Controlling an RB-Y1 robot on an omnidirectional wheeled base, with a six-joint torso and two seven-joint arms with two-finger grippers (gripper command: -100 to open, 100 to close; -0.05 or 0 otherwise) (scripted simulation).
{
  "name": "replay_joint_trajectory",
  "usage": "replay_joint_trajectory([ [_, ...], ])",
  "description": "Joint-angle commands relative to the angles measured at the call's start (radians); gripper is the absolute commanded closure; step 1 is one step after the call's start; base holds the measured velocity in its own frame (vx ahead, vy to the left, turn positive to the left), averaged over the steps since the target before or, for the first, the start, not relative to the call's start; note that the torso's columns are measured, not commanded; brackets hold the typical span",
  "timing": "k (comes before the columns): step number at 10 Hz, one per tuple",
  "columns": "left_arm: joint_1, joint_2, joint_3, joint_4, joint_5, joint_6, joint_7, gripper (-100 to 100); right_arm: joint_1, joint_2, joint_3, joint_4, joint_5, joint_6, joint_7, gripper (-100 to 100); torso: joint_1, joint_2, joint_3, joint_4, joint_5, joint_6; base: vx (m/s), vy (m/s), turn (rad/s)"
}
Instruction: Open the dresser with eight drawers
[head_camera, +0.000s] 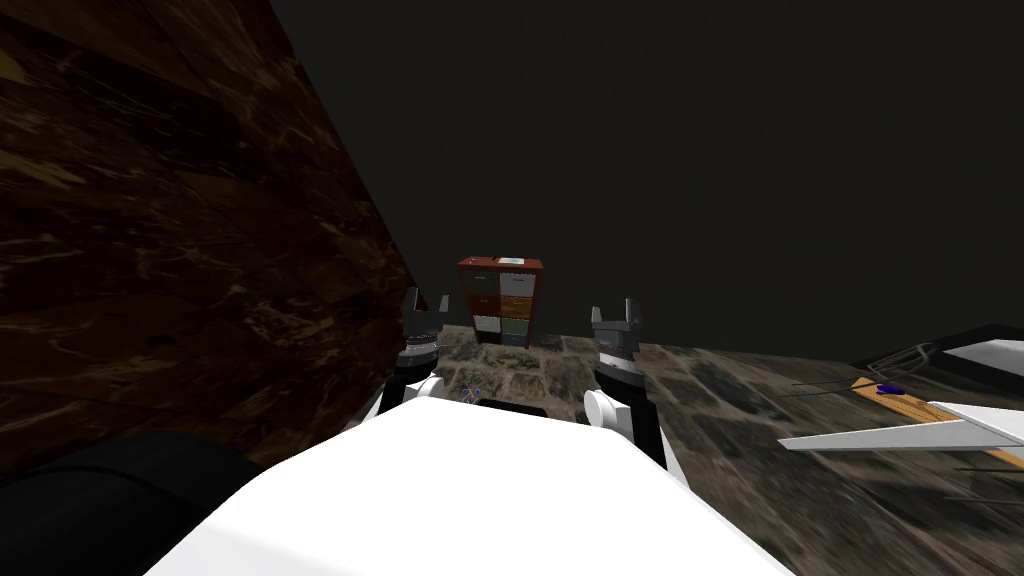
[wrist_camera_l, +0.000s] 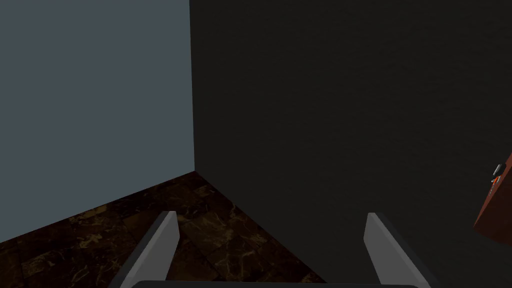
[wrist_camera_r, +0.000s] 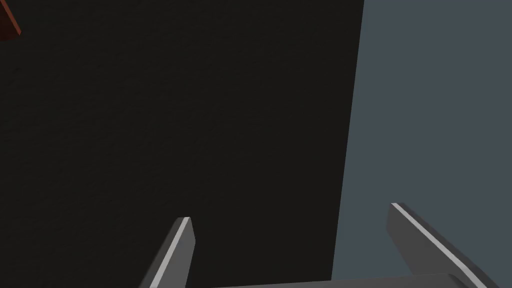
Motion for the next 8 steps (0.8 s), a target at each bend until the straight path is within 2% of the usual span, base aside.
replay_joint_trajectory([
  [1,0.000,0.000,0.000,0.000,0.000,0.000,0.000,0,0.000,0.000,0.000,0.000,0.000,0.000,0.000,0,0.000,0.040,-0.082,0.041,0.000,0.000,0.000,0.000,0.000],
  [8,0.000,0.000,0.000,0.000,0.000,0.000,0.000,0,0.000,0.000,0.000,0.000,0.000,0.000,0.000,0,0.000,0.544,-1.087,0.544,0.000,0.000,0.000,0.000,0.000],
])
